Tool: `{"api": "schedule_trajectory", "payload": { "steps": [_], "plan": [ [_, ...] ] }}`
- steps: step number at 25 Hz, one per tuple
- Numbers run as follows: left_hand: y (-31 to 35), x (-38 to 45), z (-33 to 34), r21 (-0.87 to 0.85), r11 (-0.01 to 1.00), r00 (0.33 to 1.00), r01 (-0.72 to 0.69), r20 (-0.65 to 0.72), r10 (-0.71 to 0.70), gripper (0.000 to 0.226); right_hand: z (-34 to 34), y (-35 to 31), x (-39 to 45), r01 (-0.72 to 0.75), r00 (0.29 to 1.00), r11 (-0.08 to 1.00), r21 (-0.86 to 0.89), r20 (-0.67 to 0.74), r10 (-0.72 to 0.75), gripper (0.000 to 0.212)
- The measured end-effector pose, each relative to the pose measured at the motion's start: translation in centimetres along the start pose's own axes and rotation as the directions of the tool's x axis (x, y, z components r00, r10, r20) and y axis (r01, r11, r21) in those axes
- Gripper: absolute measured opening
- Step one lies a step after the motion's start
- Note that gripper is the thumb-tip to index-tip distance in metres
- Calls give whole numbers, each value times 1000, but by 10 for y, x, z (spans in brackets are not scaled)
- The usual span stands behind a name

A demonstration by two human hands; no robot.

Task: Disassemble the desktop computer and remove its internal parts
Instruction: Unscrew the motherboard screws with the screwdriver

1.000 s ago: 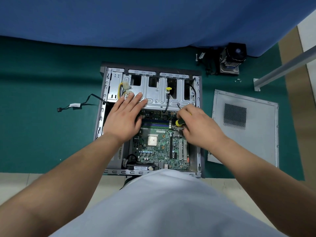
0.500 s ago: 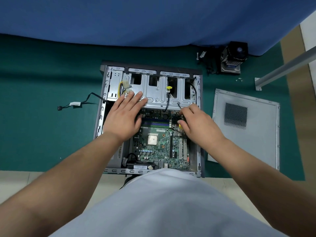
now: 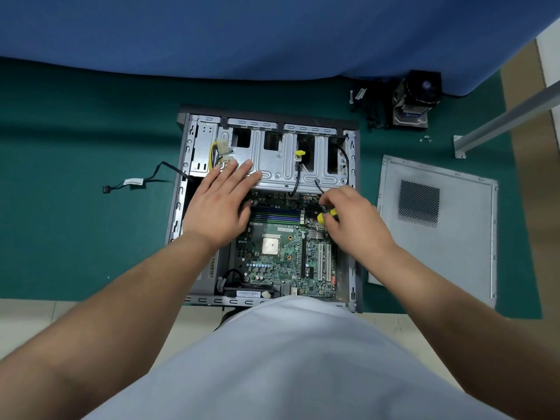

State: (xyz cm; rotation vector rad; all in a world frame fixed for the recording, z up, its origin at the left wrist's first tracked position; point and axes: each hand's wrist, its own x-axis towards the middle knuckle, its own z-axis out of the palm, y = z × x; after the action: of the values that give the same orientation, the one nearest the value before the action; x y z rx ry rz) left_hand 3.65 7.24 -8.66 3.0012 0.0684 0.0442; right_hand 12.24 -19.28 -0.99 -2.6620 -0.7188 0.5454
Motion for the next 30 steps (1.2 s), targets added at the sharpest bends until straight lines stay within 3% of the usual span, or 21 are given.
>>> {"api": "schedule_trajectory", "payload": {
  "steps": [25, 28, 30],
  "plan": [
    [2, 1, -3, -86, 996, 1000, -6, 9, 7, 61, -13, 6, -15, -68, 992, 989, 131, -95, 81, 21],
    [4, -4, -6, -78, 990, 990, -114, -95, 106, 52, -22, 5, -21, -98, 983, 973, 210, -131, 127, 22],
    [14, -9, -9, -190, 962, 976, -196, -137, 171, 47, -28, 5, -25, -120, 972, 953, 278, -163, 170, 22]
  ]
}}
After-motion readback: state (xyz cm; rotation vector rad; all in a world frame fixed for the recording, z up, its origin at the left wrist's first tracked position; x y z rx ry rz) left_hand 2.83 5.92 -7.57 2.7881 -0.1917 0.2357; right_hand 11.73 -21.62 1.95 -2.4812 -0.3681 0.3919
